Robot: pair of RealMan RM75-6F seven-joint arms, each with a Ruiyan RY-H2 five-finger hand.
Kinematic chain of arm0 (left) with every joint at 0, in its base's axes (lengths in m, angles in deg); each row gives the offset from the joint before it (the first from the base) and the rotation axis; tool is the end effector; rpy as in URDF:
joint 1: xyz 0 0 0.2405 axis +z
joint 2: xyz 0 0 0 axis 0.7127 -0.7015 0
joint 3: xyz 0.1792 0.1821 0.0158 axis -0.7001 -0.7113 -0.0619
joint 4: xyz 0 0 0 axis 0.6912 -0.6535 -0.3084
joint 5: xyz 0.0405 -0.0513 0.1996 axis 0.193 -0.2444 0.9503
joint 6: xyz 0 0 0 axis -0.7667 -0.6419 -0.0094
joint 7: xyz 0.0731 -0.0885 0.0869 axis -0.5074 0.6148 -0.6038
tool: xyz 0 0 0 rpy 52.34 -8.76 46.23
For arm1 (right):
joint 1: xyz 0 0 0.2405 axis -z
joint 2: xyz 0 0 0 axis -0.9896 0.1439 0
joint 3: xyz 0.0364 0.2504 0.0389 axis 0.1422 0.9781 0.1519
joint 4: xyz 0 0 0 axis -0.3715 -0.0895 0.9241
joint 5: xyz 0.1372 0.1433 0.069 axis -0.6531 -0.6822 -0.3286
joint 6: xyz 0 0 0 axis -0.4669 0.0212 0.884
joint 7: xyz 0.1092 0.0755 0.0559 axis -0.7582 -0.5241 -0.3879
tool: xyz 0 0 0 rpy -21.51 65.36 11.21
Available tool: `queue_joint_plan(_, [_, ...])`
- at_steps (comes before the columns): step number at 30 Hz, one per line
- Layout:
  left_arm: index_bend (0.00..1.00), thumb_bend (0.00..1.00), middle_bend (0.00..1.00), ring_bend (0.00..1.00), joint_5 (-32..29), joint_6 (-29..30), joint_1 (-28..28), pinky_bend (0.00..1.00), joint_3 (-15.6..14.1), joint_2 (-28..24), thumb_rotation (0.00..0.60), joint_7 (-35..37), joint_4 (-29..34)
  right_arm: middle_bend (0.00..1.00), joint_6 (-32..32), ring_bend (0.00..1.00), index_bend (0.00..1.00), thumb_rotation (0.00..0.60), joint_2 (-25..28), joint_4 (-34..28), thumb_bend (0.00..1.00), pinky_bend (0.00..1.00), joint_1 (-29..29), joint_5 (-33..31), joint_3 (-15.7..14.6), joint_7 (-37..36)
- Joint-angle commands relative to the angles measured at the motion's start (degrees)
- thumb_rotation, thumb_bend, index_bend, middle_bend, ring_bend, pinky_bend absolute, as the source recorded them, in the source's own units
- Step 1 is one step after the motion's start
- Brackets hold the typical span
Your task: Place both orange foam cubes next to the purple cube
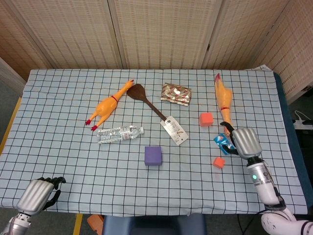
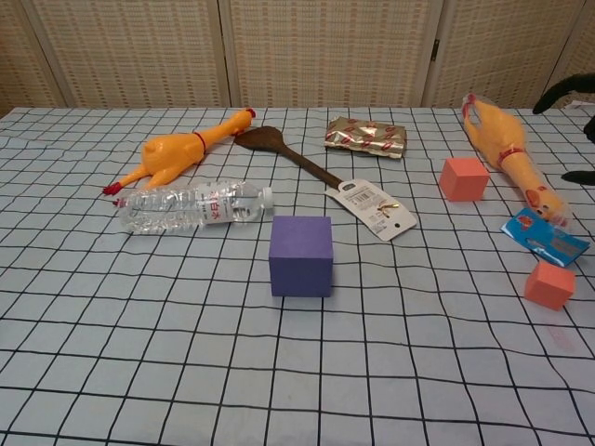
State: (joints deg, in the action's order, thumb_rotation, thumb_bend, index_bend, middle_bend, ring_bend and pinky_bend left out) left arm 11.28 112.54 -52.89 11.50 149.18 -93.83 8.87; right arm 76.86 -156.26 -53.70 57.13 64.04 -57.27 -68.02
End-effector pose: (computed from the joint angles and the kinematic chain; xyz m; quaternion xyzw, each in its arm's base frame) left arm -0.2857 0.1508 0.1143 -0.7357 -0.3480 -0.2941 0.5011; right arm -0.2425 -0.3070 0.0876 0.6623 -0.3669 0.3710 0.5377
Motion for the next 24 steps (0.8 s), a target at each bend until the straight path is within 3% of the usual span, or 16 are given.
queue_joint_plan(1, [0.39,0.49,0.52,0.56,-0.2,-0.2,0.0,0.59,0.0,0.0,0.6,-0.1,0.2,0.89,-4.3,0.75,0.26,0.6,-5.6,6.5,0.12,0.81,-5.5,-6.7,4.0,5.0])
queue_joint_plan(6, [0.39,0.49,0.52,0.56,-0.3,-0.6,-0.2,0.59,-0.1,-0.2,0.6,0.2,0.4,0.91,-6.9,0.78,0.24,0.6,-10.1,12.6,0.12,0.84,-9.3,-12.4,5.9,8.4])
queue_joint_plan(14, [0.39,0.49,0.52,0.56,0.1,-0.4,-0.1,0.6,-0.2,-0.4,0.6,0.3,0.6,0.93,-11.6,0.79,0.25,0.6,-13.2,16.0,0.12,0.85,-13.2,-20.7,6.8,11.4])
queue_joint_plan(24, [0.4,0.5,0.52,0.56,1.2,0.5,0.1,0.59,-0.4,-0.7,0.6,1.1,0.3,0.94,-14.8,0.79,0.35,0.6,-19.7,27.3,0.12,0.85,-16.8,-22.8,8.7,4.1])
